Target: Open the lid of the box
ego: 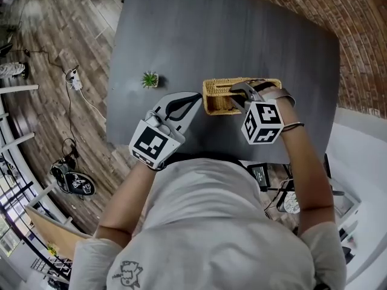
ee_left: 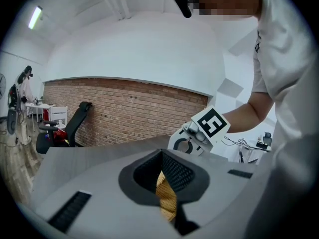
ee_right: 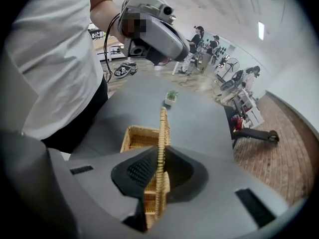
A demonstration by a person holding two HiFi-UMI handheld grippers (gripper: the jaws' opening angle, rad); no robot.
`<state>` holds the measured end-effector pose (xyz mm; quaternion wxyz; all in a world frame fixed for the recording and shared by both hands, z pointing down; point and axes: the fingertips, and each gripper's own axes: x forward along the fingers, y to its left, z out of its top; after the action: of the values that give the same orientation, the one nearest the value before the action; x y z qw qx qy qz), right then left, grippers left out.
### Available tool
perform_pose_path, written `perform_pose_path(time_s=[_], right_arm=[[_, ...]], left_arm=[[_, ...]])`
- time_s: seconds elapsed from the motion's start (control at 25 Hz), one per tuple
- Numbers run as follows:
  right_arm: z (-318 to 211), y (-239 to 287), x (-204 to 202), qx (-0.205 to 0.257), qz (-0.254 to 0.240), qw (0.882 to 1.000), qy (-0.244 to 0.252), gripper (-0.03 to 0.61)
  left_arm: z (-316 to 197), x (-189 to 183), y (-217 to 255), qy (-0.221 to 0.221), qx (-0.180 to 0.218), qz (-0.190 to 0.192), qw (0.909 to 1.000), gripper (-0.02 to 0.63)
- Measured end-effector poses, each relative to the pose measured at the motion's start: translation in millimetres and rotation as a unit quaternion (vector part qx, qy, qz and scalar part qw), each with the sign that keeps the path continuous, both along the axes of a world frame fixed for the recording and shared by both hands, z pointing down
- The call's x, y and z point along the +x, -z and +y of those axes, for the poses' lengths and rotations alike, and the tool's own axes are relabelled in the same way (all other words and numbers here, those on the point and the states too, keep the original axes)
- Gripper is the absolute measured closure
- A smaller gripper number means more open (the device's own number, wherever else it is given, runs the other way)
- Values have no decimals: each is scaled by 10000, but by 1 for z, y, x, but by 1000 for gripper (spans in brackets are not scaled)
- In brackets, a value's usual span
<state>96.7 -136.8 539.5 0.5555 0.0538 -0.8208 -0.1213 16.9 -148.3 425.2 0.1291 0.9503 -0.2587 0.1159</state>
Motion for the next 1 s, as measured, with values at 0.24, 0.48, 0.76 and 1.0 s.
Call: perform_pose_path(time_s=[0.24, 0.48, 0.76, 1.0], right_arm=[[-19, 9, -3, 255, -26, 9995, -163, 535], [-36, 14, 0, 366, 37, 9992, -166, 529], [-54, 20, 6, 478, 104, 9987, -144, 532], [-73, 19, 7, 546, 127, 9983, -164, 525]], left_arm=[[-8, -2, 4, -14, 72, 8, 10000, 603], [-19, -1, 0, -14, 86, -9, 10000, 603], [-31, 2, 3, -15, 115, -9, 9999, 603], [-42, 3, 3, -17, 152, -28, 9999, 603]])
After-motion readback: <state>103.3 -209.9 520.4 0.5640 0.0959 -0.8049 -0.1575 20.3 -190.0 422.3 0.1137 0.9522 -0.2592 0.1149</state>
